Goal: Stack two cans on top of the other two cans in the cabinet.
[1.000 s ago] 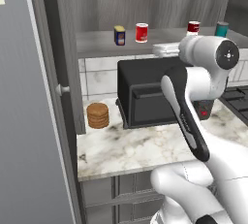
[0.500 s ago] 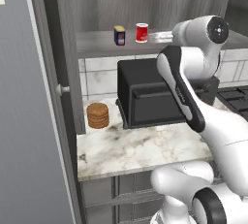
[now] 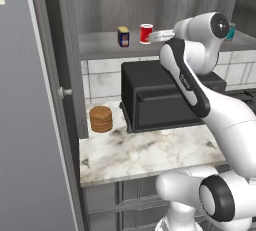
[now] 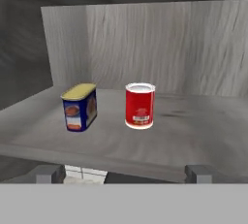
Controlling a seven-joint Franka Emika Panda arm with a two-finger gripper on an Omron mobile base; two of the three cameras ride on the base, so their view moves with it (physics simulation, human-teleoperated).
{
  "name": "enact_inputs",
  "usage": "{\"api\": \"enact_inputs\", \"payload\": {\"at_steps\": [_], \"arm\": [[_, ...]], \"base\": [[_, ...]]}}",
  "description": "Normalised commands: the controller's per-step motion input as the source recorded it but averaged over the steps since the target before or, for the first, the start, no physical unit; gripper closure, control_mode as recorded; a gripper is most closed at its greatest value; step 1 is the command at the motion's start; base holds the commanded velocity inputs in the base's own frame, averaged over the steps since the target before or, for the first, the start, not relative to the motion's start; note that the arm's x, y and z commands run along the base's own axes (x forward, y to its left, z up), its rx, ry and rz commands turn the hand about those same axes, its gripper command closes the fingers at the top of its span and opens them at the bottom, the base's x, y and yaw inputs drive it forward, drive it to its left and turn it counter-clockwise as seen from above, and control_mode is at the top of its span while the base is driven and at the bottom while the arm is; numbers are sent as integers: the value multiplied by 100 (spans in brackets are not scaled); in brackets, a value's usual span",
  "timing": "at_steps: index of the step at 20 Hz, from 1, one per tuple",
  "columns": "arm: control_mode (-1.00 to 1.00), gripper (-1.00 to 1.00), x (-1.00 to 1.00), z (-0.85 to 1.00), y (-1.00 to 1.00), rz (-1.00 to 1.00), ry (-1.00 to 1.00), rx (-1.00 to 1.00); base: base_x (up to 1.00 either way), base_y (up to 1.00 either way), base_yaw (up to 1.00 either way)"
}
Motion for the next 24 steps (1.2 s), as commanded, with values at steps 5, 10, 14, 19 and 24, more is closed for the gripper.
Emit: {"api": "enact_inputs", "payload": {"at_steps": [5,10,14,19,24], "arm": [[-100,-100,48,-18,2,7,1,0],[-100,-100,50,-10,2,4,5,0],[-100,-100,44,-1,2,1,7,0],[-100,-100,40,0,4,0,4,0],[-100,-100,43,-6,5,0,2,0]], "base": [[0,0,0],[0,0,0],[0,0,0],[0,0,0],[0,0,0]]}}
